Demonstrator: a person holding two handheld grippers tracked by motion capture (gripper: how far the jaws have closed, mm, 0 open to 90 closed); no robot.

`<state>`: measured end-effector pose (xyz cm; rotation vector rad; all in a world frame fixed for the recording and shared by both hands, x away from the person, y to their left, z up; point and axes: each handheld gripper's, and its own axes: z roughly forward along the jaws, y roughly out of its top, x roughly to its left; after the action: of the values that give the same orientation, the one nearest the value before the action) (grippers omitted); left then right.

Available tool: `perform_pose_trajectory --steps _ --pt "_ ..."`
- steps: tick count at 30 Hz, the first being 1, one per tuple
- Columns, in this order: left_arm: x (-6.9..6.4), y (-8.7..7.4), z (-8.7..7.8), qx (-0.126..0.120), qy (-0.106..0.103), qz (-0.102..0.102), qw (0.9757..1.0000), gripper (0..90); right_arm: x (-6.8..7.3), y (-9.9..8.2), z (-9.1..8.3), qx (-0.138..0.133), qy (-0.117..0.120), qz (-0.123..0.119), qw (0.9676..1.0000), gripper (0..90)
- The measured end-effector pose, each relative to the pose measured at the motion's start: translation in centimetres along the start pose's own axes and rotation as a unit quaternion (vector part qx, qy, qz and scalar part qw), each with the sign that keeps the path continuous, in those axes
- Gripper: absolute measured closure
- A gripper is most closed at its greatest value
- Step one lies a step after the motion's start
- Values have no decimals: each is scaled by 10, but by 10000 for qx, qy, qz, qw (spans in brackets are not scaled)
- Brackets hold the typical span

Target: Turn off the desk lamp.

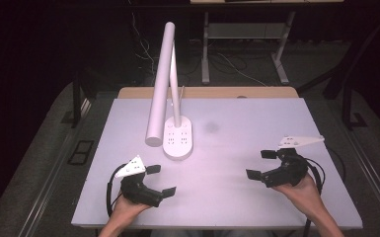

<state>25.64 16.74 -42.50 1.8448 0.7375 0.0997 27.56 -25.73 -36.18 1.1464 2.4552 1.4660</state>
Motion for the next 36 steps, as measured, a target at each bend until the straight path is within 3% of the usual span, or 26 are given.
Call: perform_pose_trajectory --steps 14,36 --pt "3 1 -6 -309 79 -3 9995 0 7 34 12 78 79 -255 9996 6" --pt "5 3 -10 -391 147 -34 9991 0 7 78 48 246 185 -465 9984 6"
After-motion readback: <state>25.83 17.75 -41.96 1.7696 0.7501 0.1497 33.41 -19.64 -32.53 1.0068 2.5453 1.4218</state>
